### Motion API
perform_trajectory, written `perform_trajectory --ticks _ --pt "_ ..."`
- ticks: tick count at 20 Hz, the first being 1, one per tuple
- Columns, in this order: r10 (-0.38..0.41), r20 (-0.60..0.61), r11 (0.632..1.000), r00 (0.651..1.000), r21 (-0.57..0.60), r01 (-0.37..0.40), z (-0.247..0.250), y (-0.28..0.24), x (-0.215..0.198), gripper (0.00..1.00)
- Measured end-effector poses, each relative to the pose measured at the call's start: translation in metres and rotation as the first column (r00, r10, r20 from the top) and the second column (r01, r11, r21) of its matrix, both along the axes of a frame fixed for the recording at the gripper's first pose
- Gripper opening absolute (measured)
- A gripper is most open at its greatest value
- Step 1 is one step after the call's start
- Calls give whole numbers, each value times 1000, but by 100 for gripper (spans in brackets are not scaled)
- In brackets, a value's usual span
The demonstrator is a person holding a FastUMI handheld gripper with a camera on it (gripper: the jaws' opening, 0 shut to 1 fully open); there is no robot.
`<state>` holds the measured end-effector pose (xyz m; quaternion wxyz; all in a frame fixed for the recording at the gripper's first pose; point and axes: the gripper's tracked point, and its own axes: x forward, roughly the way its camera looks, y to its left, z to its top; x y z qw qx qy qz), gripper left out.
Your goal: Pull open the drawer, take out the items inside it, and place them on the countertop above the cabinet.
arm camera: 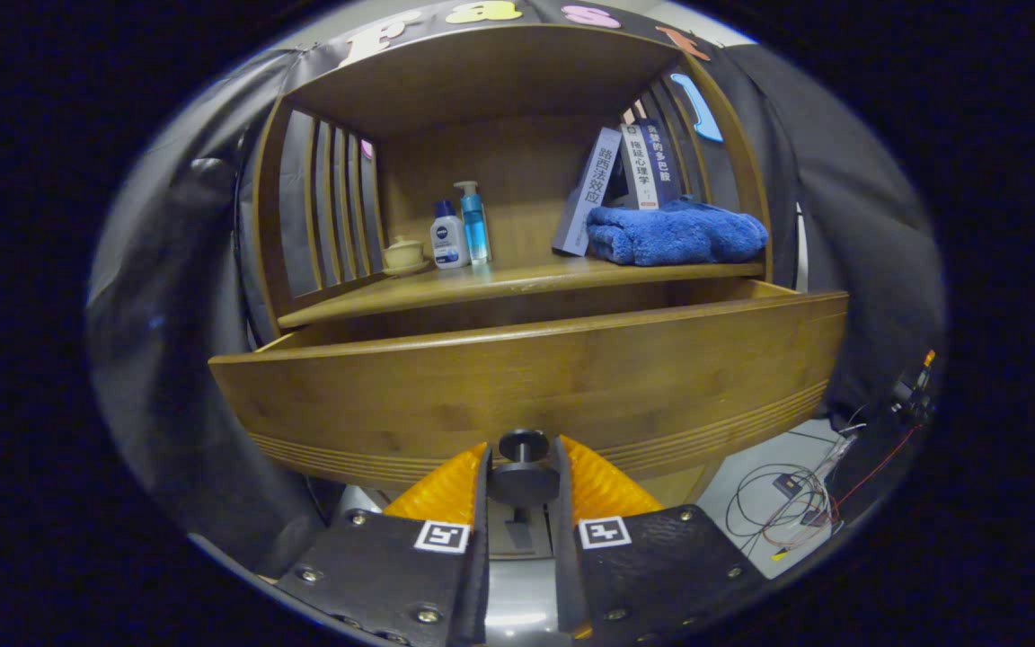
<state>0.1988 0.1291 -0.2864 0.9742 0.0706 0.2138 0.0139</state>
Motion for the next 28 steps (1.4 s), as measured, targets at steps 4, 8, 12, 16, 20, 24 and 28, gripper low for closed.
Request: perform_trajectory --ticks 4,8,12,16,20,24,28 --pt "5 -15 997 1000 74 -4 1 -2 -29 30" --pt "19 -20 997 1000 73 -18 4 -2 -44 30" --pt "22 -41 996 999 84 -19 3 -2 -46 30" --pt "29 -34 993 999 117 -25 32 -7 -56 42" --pt "55 41 994 998 87 -59 93 -5 -51 41" --pt "133 4 991 991 17 -133 121 7 -1 41" --pt "191 -165 979 968 -38 -200 103 24 60 41"
